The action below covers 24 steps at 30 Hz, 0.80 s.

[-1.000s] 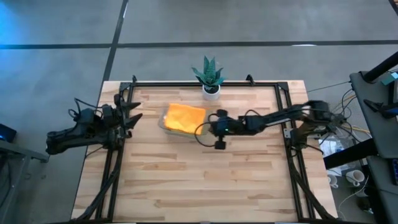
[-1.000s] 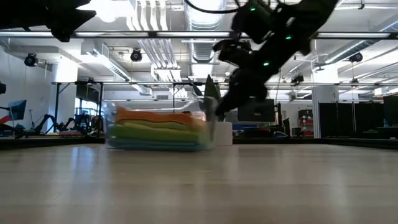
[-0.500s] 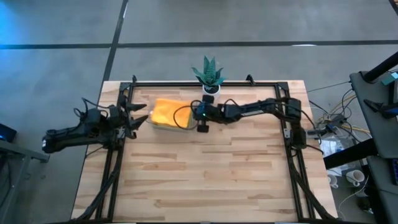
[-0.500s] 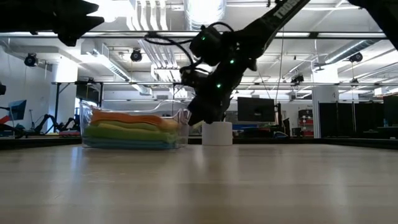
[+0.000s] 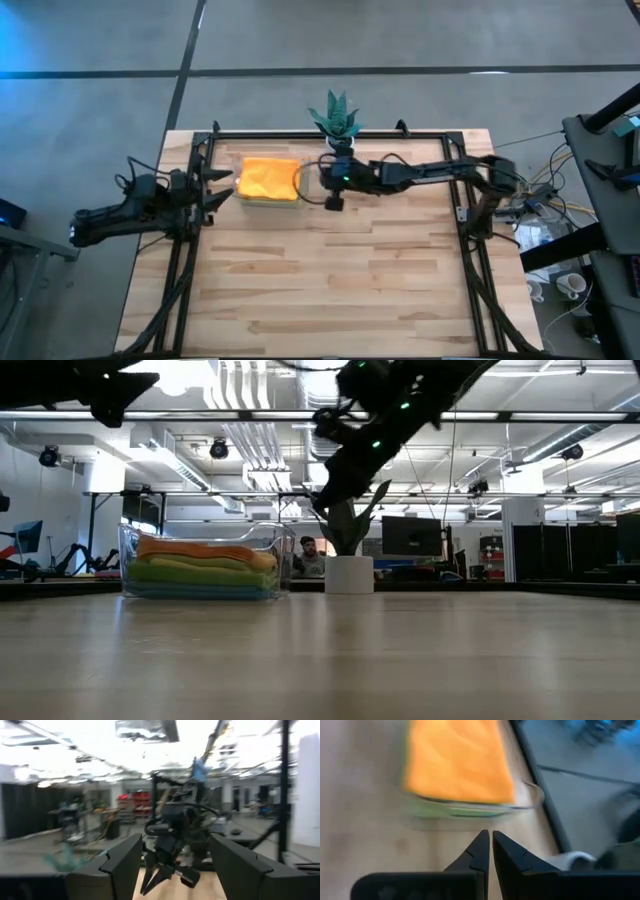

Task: Fold microfiber towels
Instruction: Return to Home Position

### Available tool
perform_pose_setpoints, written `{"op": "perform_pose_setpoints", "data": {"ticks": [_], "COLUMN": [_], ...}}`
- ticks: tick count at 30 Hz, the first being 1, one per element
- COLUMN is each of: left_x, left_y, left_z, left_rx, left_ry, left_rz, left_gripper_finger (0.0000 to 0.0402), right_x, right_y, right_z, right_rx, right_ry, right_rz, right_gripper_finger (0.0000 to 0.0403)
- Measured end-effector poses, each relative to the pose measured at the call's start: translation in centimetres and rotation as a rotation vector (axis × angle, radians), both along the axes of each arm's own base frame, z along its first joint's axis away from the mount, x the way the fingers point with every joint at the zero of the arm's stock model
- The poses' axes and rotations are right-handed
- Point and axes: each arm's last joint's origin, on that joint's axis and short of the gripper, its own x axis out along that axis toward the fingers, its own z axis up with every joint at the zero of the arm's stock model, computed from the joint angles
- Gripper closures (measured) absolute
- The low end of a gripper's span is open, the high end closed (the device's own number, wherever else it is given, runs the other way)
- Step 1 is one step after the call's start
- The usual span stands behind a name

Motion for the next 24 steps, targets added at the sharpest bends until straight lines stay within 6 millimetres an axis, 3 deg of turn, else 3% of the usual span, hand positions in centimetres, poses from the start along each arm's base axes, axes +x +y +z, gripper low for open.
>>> {"op": "perform_pose_setpoints", "data": {"ticks": [5, 10, 15, 19, 24], "left_x": [-0.6, -0.8, -0.4, 0.4, 0.6], "left_y": [-0.3, -0.3, -0.3, -0.3, -0.4], "left_z": [-0.2, -1.1, -1.2, -1.8, -1.7], "left_rx": [0.02, 0.012, -0.068, -0.101, -0.037], "left_ry": [0.009, 0.075, 0.093, 0.153, 0.154], "left_rz": [-0.065, -0.065, -0.089, -0.15, -0.158], "left_gripper_finger": [0.0185, 0.0185, 0.0189, 0.0218, 0.029], "right_x": [-4.8, -10.8, -16.4, -20.3, -24.1], "right_y": [2.7, 4.8, 5.9, 5.9, 6.0], "right_z": [0.9, 0.9, 1.5, 1.9, 2.2], "right_rx": [0.127, 0.201, 0.272, 0.339, 0.467], "right_ry": [-0.161, -0.311, -0.411, -0.467, -0.504], "right_rz": [0.108, 0.127, 0.129, 0.083, 0.027], "right_gripper_finger": [0.0385, 0.0385, 0.0385, 0.0385, 0.0385]}}
